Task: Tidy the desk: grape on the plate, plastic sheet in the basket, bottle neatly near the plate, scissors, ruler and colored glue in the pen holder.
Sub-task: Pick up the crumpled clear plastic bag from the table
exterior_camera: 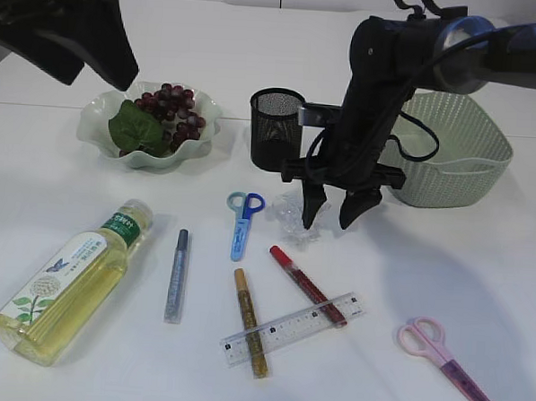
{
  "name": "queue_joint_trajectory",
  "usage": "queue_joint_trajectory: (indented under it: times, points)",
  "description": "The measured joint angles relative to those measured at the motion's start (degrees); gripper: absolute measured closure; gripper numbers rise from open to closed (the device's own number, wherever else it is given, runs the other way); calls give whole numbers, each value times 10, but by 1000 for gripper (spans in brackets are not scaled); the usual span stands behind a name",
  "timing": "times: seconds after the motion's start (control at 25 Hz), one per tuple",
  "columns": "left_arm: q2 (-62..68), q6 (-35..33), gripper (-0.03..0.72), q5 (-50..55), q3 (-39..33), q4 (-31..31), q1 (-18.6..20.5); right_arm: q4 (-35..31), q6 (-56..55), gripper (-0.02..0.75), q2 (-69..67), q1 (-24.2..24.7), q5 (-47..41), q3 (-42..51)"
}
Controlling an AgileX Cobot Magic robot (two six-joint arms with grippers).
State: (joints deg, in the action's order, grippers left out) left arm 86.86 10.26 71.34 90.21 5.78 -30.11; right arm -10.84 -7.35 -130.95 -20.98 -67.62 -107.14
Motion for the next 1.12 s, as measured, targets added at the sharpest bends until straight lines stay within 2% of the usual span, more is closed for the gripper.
queue_joint_trajectory:
  times: [0.32, 1.12]
  points:
    - [0, 0, 264, 0, 0, 0, 0, -23, 1, 290, -3, 0, 11, -38]
    - [0, -8, 264, 0, 0, 0, 0, -46, -2, 290, -4, 0, 46, -39]
